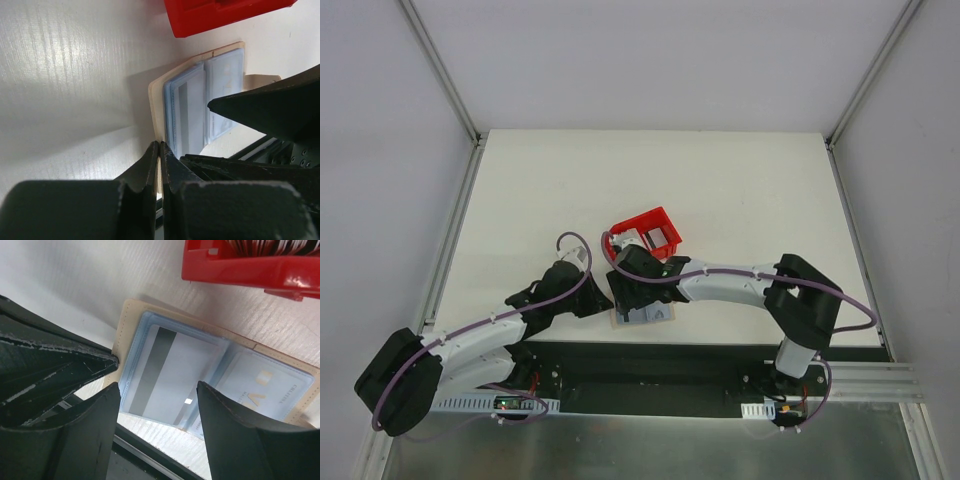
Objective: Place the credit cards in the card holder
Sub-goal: Turn over the card slot in the card holder.
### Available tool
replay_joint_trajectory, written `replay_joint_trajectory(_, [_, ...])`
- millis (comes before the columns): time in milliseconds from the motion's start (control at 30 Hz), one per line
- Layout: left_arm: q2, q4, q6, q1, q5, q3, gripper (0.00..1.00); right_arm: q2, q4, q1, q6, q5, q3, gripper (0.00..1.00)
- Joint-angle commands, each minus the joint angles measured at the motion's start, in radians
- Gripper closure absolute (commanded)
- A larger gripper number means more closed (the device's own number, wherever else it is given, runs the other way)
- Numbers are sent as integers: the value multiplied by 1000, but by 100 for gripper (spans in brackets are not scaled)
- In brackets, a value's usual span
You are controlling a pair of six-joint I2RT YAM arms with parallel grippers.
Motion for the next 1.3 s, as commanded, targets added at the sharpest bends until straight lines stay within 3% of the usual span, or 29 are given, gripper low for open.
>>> replay_joint_trajectory(0, [-23, 6, 1, 2, -7, -3, 100, 24, -55, 10, 8, 51, 64, 35])
replay_joint_trajectory(433, [-35, 6, -3, 2, -6, -9, 100, 67, -113, 13, 0, 98, 95, 35])
replay_joint_trajectory(1267, [-17, 6, 0, 2, -9, -14, 100, -12, -149, 22, -14, 168, 98, 38])
